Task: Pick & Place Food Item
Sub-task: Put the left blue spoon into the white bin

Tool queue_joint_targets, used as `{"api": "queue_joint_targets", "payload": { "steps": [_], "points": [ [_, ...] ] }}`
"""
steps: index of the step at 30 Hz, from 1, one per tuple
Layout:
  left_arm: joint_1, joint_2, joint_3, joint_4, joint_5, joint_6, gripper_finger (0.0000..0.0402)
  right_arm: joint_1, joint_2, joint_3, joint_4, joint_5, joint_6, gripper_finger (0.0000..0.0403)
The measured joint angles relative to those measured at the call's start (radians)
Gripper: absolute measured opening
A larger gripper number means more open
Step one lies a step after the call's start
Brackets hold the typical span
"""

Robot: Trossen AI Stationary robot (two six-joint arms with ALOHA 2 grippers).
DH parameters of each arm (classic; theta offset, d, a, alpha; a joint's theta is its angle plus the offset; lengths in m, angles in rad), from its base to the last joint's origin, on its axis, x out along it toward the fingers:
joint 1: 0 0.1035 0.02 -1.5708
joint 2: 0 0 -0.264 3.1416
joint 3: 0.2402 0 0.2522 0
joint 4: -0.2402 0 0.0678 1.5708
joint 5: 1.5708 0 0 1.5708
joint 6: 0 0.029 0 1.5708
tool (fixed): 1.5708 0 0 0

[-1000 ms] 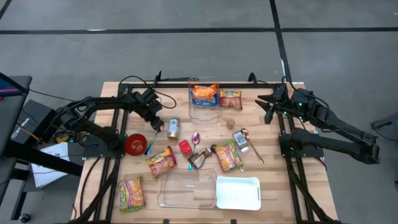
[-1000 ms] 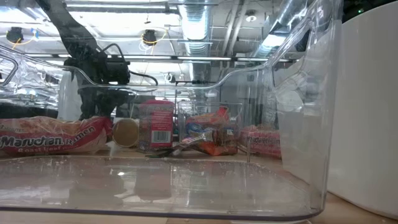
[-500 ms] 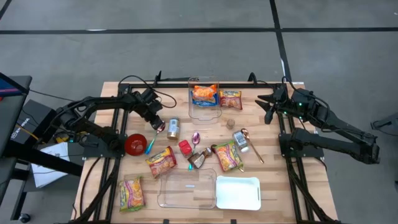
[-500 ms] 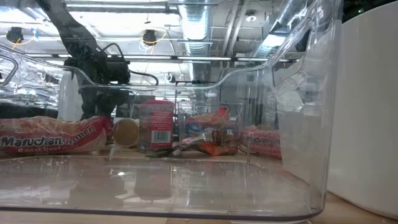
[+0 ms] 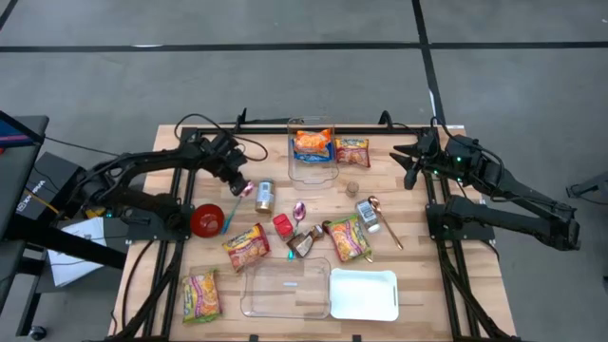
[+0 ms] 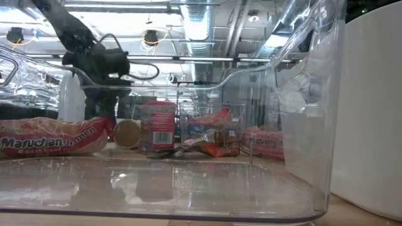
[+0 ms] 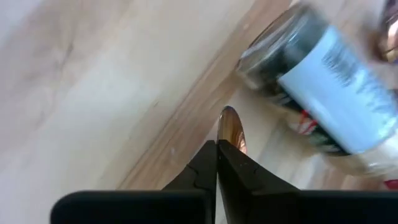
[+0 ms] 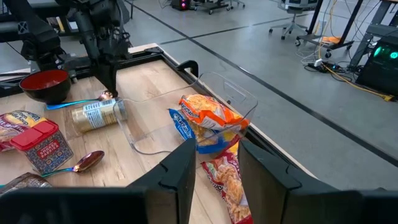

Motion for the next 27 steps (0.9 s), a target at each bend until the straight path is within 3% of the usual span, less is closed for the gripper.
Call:
{"api": "queue_joint_targets", "payload": {
  "steps": [14,19,27],
  "points": [
    [0.0,-0.205,0.0,0.041,0.051,0.0,0.0,0.0,0.0,0.001,0.0,0.0,0.0,0.0114],
    [0.0,-0.23,0.0,0.098,0.122,-0.001,0.0,0.0,0.0,0.001,0.0,0.0,0.0,0.0114],
    [0.0,-0.231,0.0,0.121,0.144,0.005,0.0,0.0,0.0,0.001,0.0,0.0,0.0,0.0114]
  ]
}}
